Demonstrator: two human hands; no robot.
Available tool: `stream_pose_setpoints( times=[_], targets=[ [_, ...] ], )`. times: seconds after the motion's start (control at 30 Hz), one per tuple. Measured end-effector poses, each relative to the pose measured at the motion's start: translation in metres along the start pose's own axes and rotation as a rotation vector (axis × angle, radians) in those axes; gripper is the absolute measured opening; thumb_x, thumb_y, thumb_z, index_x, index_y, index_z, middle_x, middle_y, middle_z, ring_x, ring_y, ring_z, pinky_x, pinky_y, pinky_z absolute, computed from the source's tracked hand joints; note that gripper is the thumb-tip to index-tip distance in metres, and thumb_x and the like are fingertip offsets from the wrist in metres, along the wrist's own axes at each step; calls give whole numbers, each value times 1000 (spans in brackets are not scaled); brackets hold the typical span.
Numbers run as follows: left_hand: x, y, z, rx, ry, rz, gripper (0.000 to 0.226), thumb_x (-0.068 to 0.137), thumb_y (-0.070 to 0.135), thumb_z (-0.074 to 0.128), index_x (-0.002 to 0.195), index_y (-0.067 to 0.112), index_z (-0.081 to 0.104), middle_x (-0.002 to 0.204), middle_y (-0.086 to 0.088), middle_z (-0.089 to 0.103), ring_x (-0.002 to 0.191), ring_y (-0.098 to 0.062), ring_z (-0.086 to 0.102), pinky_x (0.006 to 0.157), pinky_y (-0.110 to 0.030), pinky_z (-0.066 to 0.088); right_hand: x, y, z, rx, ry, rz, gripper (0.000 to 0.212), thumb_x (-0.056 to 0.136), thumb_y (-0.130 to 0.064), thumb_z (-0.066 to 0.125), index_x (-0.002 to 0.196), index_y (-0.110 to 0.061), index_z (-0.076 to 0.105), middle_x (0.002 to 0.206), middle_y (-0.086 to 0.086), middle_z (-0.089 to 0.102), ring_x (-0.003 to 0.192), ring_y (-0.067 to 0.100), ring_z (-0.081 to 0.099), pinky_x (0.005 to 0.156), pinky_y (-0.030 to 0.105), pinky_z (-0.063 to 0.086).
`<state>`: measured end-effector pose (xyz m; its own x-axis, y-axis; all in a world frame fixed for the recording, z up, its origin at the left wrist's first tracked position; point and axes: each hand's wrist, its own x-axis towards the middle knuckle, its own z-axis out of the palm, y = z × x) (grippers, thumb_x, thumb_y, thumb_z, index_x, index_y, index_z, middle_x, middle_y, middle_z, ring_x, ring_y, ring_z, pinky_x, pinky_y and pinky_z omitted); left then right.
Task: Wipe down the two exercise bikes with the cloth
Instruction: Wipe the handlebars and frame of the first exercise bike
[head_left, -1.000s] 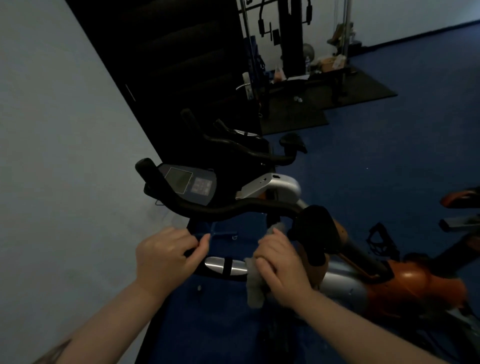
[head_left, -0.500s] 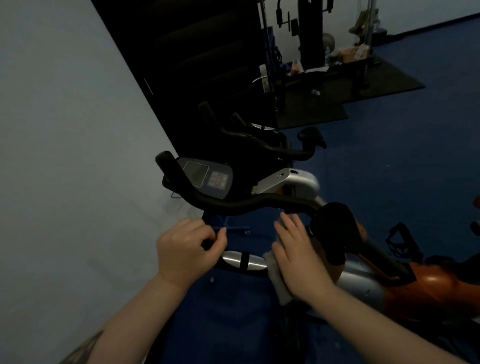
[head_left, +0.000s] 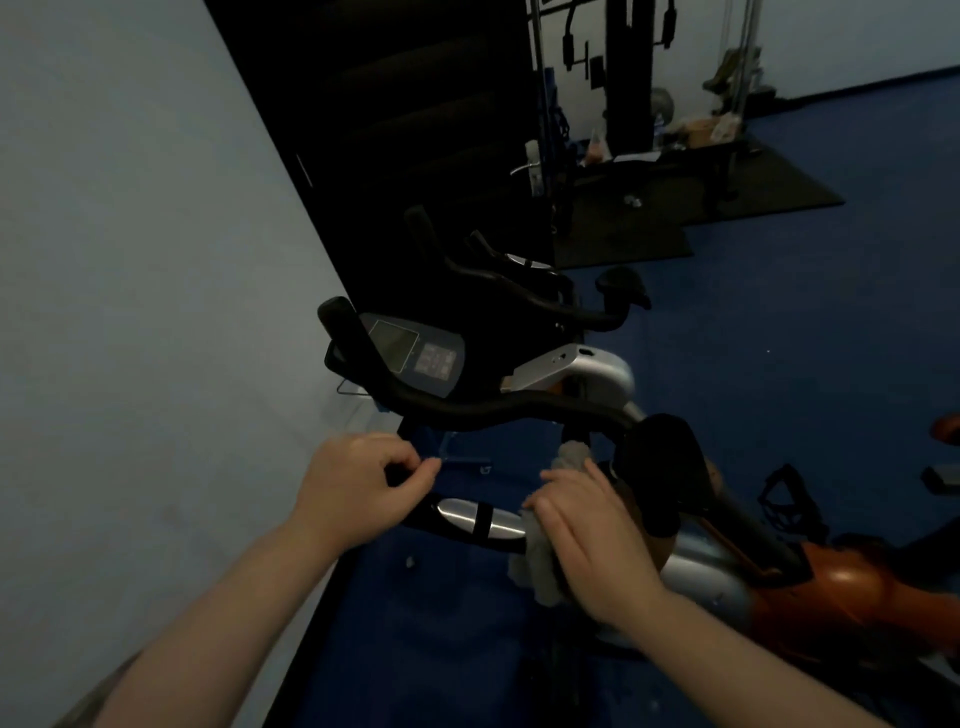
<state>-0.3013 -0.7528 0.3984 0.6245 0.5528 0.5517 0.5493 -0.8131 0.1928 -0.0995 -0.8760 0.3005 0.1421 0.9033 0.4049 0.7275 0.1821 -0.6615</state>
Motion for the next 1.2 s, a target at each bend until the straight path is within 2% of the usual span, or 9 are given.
stream_pose_setpoints(
  times=[0.17, 0.33, 0.47, 0.6, 0.77, 0.83, 0.97, 1.1, 1.2],
  targets=[
    [-2, 6, 8, -19, 117, -96, 44, 81, 39, 54, 45, 13, 53, 44, 5, 47, 40, -14, 46, 39, -31, 39, 17, 9, 3, 156, 62, 96, 28, 98, -13, 43, 83, -11, 68, 103, -1, 62, 123, 12, 48, 118, 35, 17],
    [-5, 5, 12, -21, 152, -113, 44, 81, 37, 53, 44, 13, 50, 43, 5, 44, 39, -15, 44, 38, -30, 36, -11, 5, 19, 157, 142, 87, 33, 103, -33, 35, 104, -20, 65, 137, -10, 46, 142, 1, 21, 116, 18, 14],
    [-4, 5, 13, -21, 164, -120, 44, 80, 37, 52, 44, 12, 51, 43, 4, 45, 40, -17, 45, 39, -30, 37, 17, 3, 9, 295, 210, 246, 25, 99, -3, 46, 112, -7, 66, 144, 2, 45, 143, 8, 24, 118, 20, 15],
    [-5, 6, 15, -31, 180, -132, 43, 80, 36, 52, 43, 13, 49, 42, 6, 43, 39, -14, 43, 40, -27, 33, -17, -19, 27, 233, 226, 244, 38, 105, -28, 31, 138, -20, 49, 157, -15, 19, 144, -6, 1, 109, 3, -1],
    [-5, 6, 15, -19, 195, -113, 43, 80, 34, 52, 43, 12, 47, 42, 5, 41, 38, -16, 42, 40, -26, 32, 13, -7, 7, 136, 135, 249, 38, 104, -19, 36, 138, -8, 49, 154, 1, 29, 147, 12, 12, 117, 17, 1],
    [-5, 6, 14, -24, 189, -120, 43, 80, 34, 52, 43, 11, 47, 41, 4, 41, 39, -16, 42, 39, -27, 33, 20, -10, 11, 153, 152, 295, 38, 104, -14, 35, 139, -5, 48, 152, 5, 33, 144, 11, 17, 112, 9, -5],
    [-5, 7, 15, -20, 205, -131, 44, 80, 34, 52, 43, 10, 49, 41, 2, 43, 38, -18, 43, 37, -31, 35, -3, -11, 24, 198, 152, 302, 43, 105, -23, 35, 147, -19, 34, 161, -9, 6, 146, -2, -5, 108, 3, -9],
    [-4, 7, 14, -21, 208, -110, 44, 81, 32, 52, 43, 10, 48, 40, 2, 42, 37, -18, 42, 36, -31, 35, 21, -8, 12, 293, 173, 363, 46, 98, -4, 47, 143, -7, 40, 158, 4, 20, 148, 18, 11, 120, 24, 7],
    [-5, 8, 15, -22, 218, -116, 44, 81, 32, 53, 42, 11, 46, 40, 3, 40, 37, -17, 40, 36, -30, 34, -5, -27, 30, 345, 233, 413, 53, 102, -28, 41, 152, -22, 26, 158, -19, 1, 146, 0, -3, 112, 12, -1]
  ],
)
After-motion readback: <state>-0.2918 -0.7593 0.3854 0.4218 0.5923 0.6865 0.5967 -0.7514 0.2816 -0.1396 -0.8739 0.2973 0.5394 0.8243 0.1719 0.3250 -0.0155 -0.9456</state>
